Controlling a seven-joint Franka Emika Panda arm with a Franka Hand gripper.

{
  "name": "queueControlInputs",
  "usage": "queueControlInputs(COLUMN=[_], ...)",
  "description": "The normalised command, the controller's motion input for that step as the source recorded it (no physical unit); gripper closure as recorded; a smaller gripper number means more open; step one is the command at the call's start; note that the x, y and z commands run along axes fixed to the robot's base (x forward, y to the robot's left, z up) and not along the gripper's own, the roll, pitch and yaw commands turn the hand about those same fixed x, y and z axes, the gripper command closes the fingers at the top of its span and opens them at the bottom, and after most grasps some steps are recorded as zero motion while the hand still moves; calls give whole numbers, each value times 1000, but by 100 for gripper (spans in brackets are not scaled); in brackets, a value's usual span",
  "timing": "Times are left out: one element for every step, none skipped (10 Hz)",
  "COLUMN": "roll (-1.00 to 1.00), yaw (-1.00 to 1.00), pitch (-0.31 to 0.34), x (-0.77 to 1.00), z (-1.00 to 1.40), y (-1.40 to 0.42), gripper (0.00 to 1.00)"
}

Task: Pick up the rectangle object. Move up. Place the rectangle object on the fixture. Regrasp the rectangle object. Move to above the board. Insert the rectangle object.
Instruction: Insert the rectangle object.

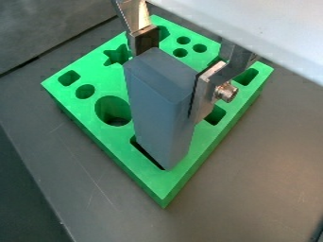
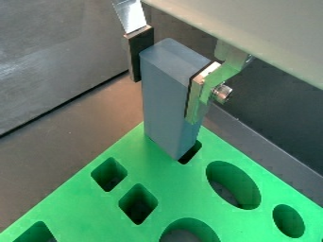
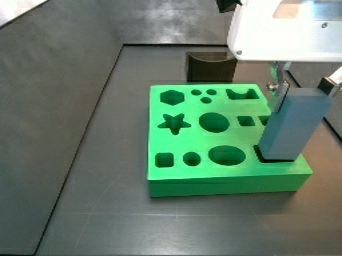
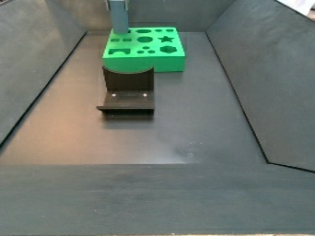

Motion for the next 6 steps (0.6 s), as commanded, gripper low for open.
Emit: queueControlInputs(roll=[-10, -57, -76, -37, -37, -61], yaw=[0, 3, 0, 0, 0, 0], pitch=[0, 0, -16, -4, -10, -34], x=[-63, -71, -86, -160, -231, -220], z=[-60, -11, 0, -23, 0, 0], y=[0, 3, 0, 0, 0, 0], gripper=[100, 100, 100, 100, 100, 100])
